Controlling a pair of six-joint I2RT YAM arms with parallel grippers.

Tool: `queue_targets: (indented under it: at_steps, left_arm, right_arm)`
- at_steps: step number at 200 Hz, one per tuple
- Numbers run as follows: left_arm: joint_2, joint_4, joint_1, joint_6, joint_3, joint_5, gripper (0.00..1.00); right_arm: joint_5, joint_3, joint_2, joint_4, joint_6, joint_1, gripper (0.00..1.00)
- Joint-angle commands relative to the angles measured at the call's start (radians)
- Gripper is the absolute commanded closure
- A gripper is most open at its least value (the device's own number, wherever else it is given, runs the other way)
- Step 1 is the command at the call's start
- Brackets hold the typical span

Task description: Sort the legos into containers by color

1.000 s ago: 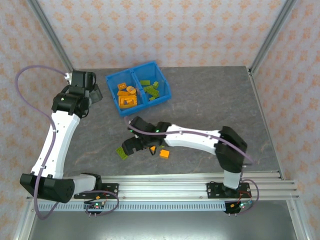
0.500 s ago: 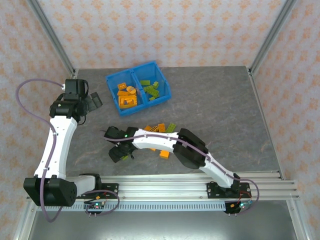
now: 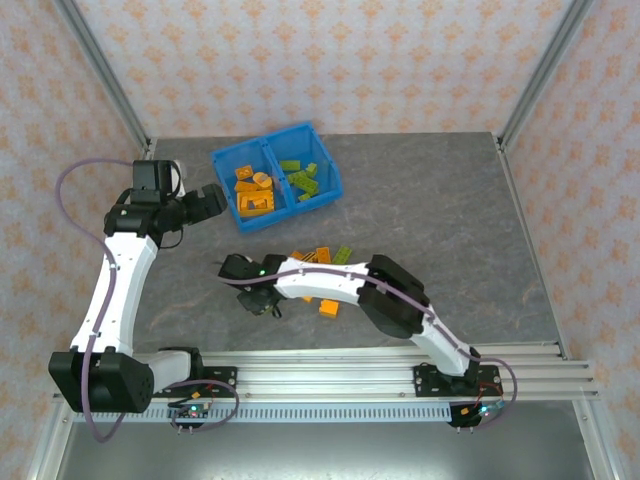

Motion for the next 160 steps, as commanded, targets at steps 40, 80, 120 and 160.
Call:
queue_targets:
  at_steps: [40, 80, 120, 160]
  left_arm:
    - [-0.042, 0.132, -0.025, 0.069, -0.041, 0.278, 0.0]
    - [-0.039, 0.115, -0.111, 0.131, -0.036, 0.302, 0.0]
    - [-0.044, 0.101, -0.146, 0.169, -0.04, 0.288, 0.0]
    - [-0.027, 0.067, -0.161, 0.21, -0.044, 0.236, 0.0]
  right_arm:
    - [0.237, -0.21, -0.366, 0.205, -0.088, -0.158, 0.73]
    - [0.26, -0.153, -0.408, 0.269, -0.182, -0.287, 0.73]
    - [0.167, 0.057, -0.258, 0.241, -0.192, -0.427, 0.73]
    - [0.119, 0.444, 0.051, 0.116, -0.147, -0.534, 0.73]
